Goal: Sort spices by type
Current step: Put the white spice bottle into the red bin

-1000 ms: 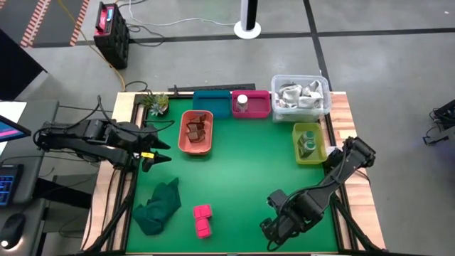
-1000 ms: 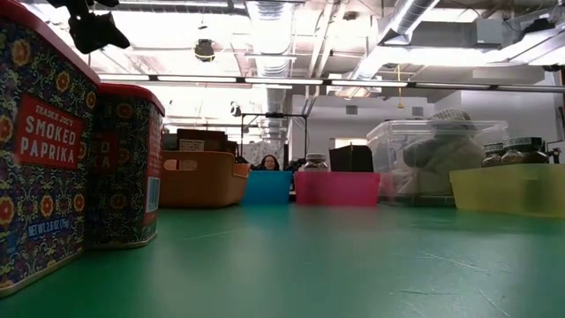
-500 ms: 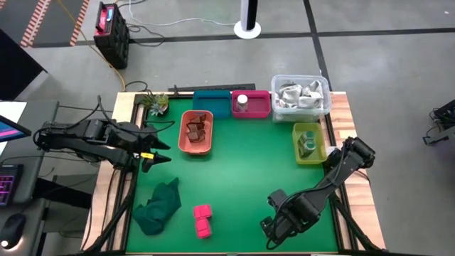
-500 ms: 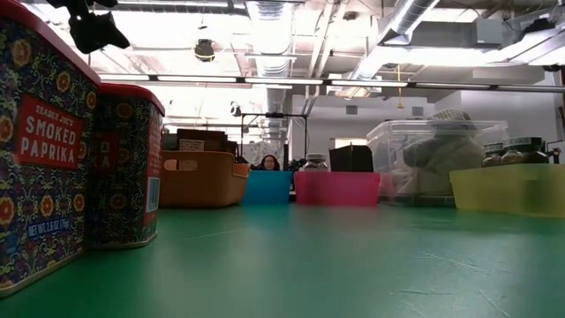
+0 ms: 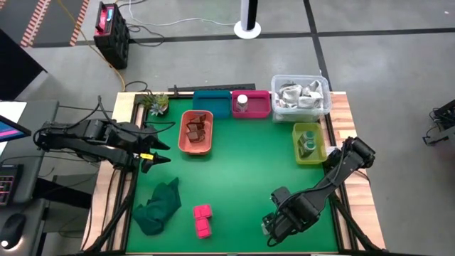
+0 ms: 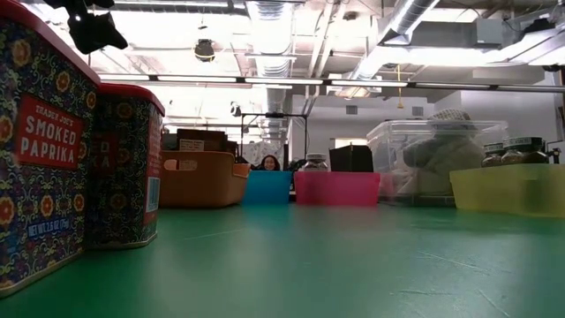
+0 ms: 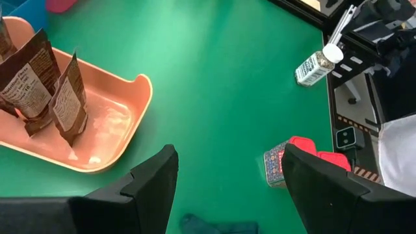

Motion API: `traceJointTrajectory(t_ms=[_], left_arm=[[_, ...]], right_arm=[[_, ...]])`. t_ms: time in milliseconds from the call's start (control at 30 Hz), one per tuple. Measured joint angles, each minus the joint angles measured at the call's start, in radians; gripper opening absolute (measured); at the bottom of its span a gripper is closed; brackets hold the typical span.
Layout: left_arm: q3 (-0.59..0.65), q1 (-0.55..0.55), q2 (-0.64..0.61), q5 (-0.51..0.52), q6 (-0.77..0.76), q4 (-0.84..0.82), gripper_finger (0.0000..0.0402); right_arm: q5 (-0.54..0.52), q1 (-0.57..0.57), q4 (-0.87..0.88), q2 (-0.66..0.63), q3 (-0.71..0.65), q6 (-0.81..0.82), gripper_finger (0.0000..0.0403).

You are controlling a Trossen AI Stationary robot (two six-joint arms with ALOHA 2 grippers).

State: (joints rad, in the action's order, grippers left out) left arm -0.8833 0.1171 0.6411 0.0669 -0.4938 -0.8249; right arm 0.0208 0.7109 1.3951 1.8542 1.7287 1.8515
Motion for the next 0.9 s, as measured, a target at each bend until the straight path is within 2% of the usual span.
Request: traceJointTrajectory(t_ms=[700,900], left_arm=[[0.000,0.000,0.000,0.000,0.001,0.000,0.0263],[0.000,0.000,0.000,0.000,-0.004,-0.001,0.0263]], right_arm=[[0.011,-0.021,0.033,0.000,0.001,0.025,0.0400],[0.018,-0.025,-0.110,0.013,0.002,0.031,0.0400]])
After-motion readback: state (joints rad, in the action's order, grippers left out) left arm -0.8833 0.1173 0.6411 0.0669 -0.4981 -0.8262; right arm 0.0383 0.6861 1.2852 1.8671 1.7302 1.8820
